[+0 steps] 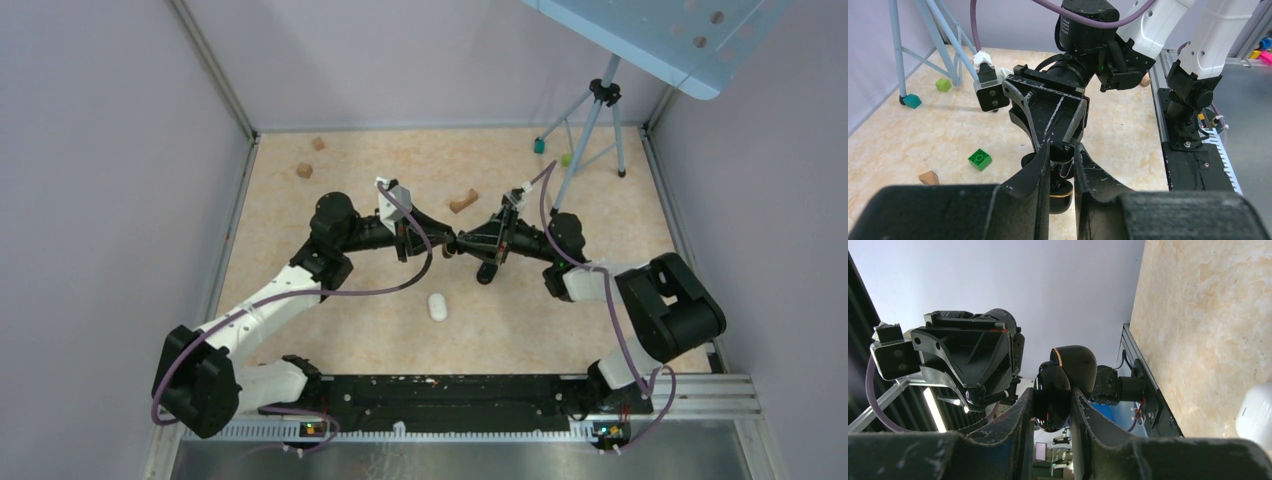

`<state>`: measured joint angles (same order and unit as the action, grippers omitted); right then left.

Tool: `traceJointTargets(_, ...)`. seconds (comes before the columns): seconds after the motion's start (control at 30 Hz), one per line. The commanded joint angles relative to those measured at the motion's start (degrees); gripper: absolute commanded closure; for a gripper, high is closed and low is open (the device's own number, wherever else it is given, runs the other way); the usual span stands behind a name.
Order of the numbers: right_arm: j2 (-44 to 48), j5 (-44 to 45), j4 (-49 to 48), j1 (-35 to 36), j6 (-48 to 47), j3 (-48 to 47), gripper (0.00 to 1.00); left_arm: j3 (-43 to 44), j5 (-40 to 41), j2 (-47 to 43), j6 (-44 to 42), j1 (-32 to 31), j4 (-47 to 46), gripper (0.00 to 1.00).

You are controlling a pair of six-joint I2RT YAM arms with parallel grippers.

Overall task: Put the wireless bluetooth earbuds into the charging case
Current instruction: Insert the right earbud into the right side groove of the charging case.

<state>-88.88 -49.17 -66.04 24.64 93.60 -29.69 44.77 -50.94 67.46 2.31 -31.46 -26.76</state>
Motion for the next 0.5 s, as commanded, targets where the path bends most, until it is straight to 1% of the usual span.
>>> traceJointTargets(0.0, 3.24, -0.87, -1.76, 0.71, -1.75, -0.27, 1.0, 1.92, -1.56, -0.35, 0.35, 0.1, -3.74, 1.0)
traceJointTargets(0.23, 7.62, -1.27, 6.6, 0.69, -6.26, -1.17, 1.0, 2.3, -2.27, 0.43, 0.64, 0.15, -4.37, 1.0)
traceJointTargets(0.33, 9.2, -2.4, 12.16, 0.74, -9.51, -3.16, 1.0, 1.82, -3.16, 1.0, 1.3, 0.14, -5.42, 1.0)
traceJointTargets(0.4, 9.87, -3.04, 15.59, 0.72, -11.46, -4.41, 1.0, 1.97, -4.42, 1.62, 1.61, 0.11, -5.66, 1.0)
traceJointTargets(0.47, 9.99, -3.29, 17.05, 0.67, -12.25, -4.91, 1.0, 2.35, -6.08, 1.96, 1.69, 0.1, -5.75, 1.0)
